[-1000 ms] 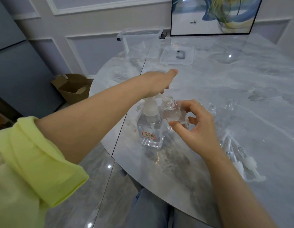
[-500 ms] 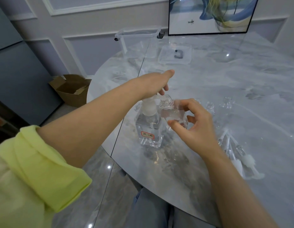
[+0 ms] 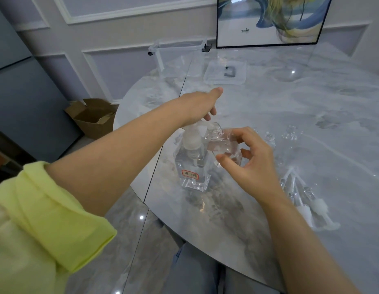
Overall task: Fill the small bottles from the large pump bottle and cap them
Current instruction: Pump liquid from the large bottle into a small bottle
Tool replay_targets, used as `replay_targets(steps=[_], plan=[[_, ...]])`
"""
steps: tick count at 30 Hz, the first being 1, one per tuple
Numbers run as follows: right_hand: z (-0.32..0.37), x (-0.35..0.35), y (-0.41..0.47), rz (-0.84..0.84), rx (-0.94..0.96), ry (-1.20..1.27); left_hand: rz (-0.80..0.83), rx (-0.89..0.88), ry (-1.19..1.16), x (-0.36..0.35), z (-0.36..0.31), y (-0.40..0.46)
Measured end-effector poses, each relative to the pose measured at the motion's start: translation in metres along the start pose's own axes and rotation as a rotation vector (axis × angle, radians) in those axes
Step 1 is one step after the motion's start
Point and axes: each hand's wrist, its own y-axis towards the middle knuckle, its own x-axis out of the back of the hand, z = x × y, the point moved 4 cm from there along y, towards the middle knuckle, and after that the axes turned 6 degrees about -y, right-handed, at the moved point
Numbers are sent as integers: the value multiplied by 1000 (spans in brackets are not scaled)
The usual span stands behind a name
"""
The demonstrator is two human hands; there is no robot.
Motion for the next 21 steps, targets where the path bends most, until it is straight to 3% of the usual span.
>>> replay_targets(steps=[21], plan=[[-4, 1, 1, 49, -47, -8, 108, 80, 15, -7, 9, 2]])
